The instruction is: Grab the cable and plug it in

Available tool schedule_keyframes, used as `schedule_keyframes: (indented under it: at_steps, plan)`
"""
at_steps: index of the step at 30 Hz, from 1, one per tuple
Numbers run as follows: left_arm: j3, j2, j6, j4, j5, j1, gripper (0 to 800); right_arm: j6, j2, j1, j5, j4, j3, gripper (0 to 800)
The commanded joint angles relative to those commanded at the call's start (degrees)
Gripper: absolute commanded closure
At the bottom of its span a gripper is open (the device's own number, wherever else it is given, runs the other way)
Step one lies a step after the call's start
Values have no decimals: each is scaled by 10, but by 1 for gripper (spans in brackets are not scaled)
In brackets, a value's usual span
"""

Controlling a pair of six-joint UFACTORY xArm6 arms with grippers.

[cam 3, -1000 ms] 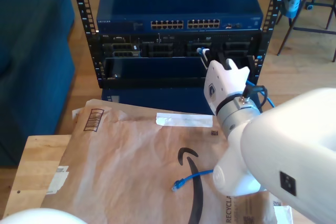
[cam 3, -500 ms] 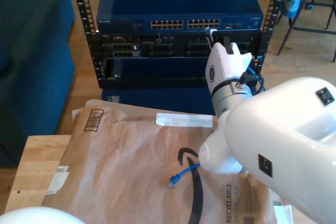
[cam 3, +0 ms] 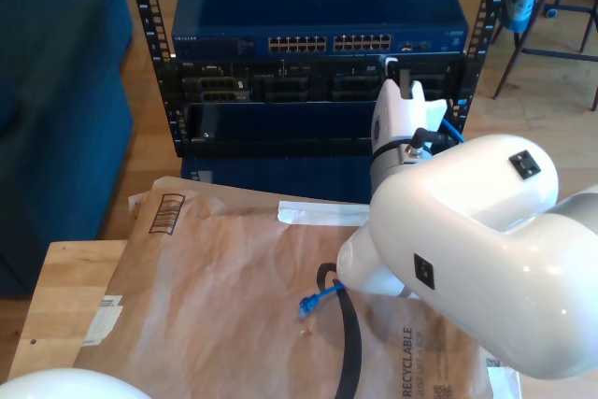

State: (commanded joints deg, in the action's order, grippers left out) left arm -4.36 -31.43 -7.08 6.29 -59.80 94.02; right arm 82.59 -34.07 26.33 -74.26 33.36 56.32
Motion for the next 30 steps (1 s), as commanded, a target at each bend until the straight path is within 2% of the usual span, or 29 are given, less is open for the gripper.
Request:
schedule_keyframes:
  at_steps: [12, 30]
  plan:
    - [0, 0, 0, 0, 0, 0, 0, 1, -55, -6, -23, 5, 69, 800]
    - [0, 0, 0, 0, 0, 0, 0, 1, -76, -10, -20, 4, 105, 800]
